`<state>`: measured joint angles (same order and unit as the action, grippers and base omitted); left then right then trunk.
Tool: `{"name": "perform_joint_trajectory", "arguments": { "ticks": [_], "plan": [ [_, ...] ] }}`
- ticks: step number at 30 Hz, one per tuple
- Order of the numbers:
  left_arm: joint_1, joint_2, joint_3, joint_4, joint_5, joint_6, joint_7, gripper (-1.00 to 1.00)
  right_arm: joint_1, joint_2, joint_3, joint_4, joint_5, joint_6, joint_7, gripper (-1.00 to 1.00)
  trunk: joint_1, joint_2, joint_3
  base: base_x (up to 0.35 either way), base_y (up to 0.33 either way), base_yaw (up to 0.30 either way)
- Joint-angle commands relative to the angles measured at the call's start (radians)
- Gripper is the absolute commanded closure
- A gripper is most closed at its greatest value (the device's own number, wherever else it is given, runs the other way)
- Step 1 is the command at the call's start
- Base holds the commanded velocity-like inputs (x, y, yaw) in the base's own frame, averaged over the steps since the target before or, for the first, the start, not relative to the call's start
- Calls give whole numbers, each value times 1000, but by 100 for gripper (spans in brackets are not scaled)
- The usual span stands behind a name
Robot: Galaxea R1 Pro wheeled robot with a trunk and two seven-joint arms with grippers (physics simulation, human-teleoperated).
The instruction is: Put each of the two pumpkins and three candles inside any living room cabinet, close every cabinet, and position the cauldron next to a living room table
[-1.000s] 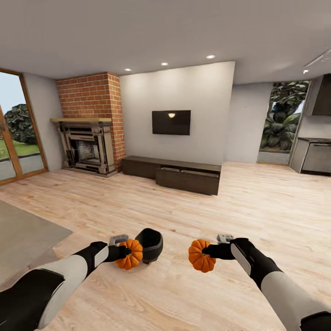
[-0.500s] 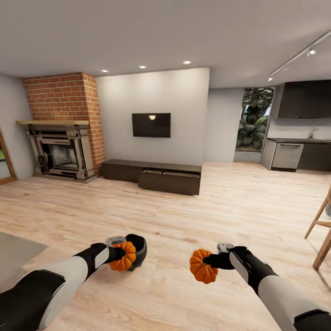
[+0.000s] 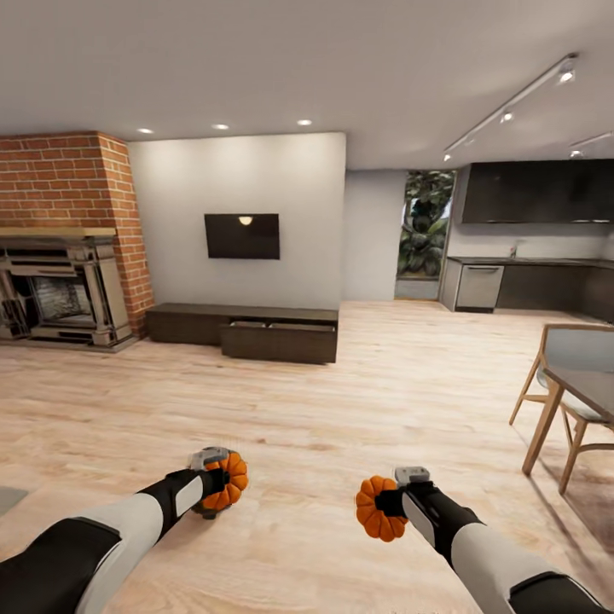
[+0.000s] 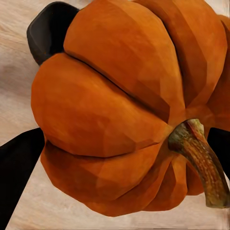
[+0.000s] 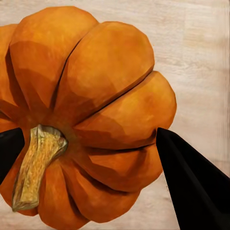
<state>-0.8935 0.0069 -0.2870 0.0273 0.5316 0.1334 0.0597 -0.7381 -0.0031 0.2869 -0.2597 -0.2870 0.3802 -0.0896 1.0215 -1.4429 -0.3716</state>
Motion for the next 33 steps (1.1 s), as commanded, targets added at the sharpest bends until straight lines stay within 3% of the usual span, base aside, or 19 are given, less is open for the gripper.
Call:
{"name": "perform_joint_trajectory", "arguments": {
  "ticks": [1,4,12,33],
  "plan": [
    [5,-8,-10,3,9,3,2,100,3,2,8,7,-9,-12,-10,100,-4,7,3,0,0,-286],
    [9,-15,-10,6,9,3,2,100,4,3,8,11,-9,-19,-10,100,-15,28,14,0,0,-287],
    [26,-20,-11,8,9,2,2,100,5,3,8,13,-8,-24,-14,100,-15,28,15,14,0,-165],
    [28,-19,-9,8,10,2,3,100,5,2,8,13,-7,-23,-20,100,-15,28,13,324,0,-2]
  ]
}}
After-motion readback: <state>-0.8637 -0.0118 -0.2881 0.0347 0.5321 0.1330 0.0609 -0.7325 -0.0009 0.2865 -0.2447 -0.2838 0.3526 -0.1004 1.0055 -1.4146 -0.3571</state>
